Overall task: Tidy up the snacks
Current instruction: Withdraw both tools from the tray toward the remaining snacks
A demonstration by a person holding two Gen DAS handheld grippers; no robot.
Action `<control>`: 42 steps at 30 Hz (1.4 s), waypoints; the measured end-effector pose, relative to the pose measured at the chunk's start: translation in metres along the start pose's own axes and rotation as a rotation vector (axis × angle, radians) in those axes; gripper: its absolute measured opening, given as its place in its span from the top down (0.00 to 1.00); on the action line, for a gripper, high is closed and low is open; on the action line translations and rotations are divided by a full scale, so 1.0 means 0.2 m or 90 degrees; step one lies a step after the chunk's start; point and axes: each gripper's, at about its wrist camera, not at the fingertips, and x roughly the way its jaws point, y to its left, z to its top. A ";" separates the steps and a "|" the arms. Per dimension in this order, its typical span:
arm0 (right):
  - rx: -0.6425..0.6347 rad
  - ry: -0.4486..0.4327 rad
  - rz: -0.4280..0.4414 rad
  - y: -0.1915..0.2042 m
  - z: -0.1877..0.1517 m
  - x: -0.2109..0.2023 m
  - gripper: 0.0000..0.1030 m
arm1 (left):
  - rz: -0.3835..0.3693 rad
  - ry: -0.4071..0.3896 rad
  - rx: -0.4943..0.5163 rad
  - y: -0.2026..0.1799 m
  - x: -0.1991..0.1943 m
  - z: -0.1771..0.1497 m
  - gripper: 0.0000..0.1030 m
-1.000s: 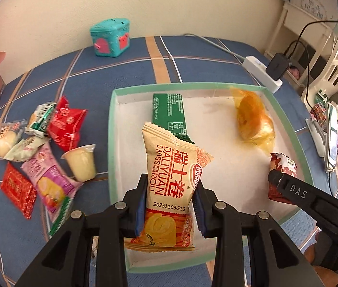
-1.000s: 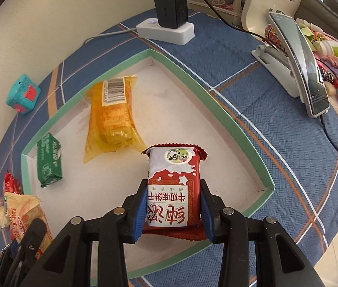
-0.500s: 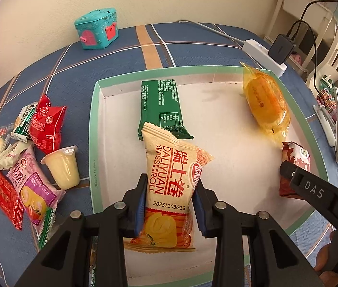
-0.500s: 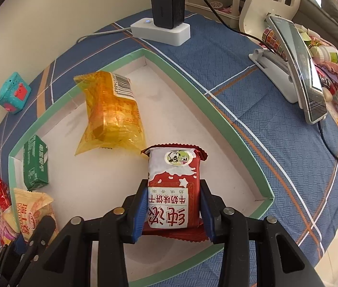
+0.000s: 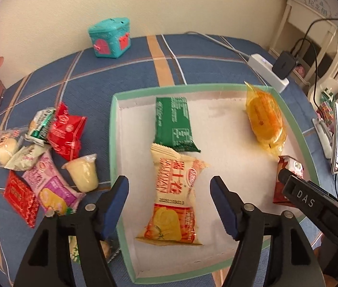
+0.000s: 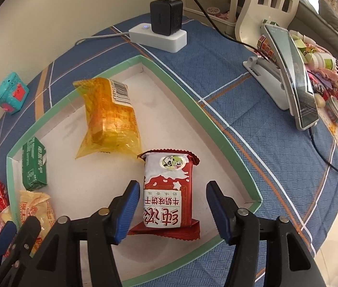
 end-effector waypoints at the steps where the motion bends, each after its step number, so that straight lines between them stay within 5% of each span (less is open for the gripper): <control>1: -0.004 -0.006 0.000 0.00 0.00 -0.01 0.33 | 0.003 -0.001 -0.005 0.01 -0.01 0.01 0.26; 9: -0.029 -0.021 0.004 0.03 -0.01 -0.06 0.20 | 0.008 -0.008 -0.082 0.18 -0.08 0.03 0.15; 19: -0.071 -0.030 0.048 0.13 -0.06 -0.12 0.02 | 0.077 -0.014 -0.155 0.46 -0.17 0.01 0.10; 28: -0.125 -0.042 0.069 0.25 -0.11 -0.18 0.00 | 0.145 -0.007 -0.235 0.76 -0.23 -0.07 0.03; 42: -0.250 -0.026 0.161 0.56 -0.32 -0.28 0.00 | 0.157 0.019 -0.326 1.00 -0.25 -0.18 0.03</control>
